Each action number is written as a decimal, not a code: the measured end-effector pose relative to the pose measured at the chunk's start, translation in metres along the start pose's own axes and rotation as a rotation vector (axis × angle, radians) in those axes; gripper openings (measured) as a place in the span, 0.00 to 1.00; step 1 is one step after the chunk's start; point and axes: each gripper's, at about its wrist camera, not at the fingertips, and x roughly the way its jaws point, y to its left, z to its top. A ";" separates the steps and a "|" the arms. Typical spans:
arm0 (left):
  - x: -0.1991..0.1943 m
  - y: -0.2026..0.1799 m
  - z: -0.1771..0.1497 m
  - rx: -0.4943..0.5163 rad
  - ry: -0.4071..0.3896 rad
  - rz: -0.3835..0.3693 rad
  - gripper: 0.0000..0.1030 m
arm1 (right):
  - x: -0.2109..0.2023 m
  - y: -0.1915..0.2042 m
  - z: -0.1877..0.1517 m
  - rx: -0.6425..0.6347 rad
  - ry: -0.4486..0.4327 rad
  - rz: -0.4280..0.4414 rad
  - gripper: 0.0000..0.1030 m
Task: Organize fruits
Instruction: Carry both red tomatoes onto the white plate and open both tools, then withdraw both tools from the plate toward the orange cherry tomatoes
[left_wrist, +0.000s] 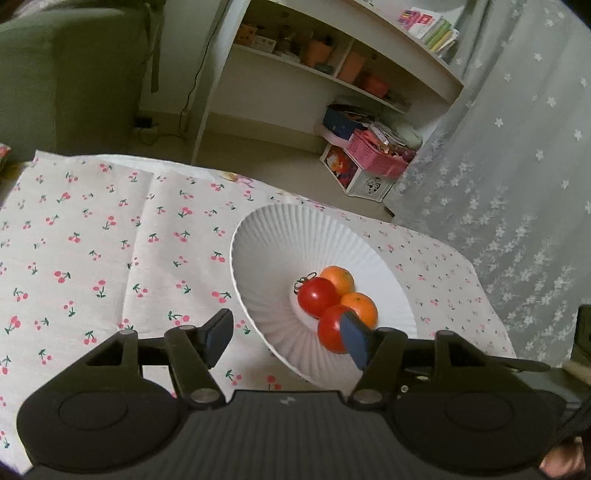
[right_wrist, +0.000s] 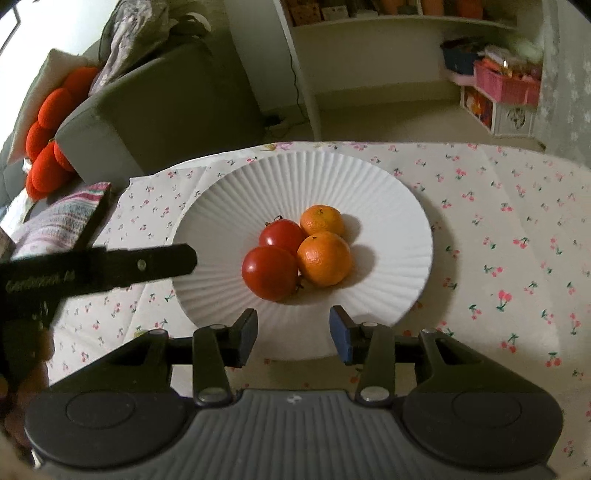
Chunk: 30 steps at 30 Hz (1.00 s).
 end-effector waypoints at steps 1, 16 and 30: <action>-0.001 0.001 0.001 -0.007 -0.001 0.001 0.50 | -0.002 0.000 0.000 0.002 -0.009 0.001 0.41; -0.040 -0.023 -0.008 0.135 -0.030 0.088 0.63 | -0.044 0.004 0.004 0.007 -0.059 -0.009 0.58; -0.119 -0.037 -0.028 0.375 -0.098 0.224 0.83 | -0.091 0.066 -0.018 -0.111 0.028 -0.024 0.86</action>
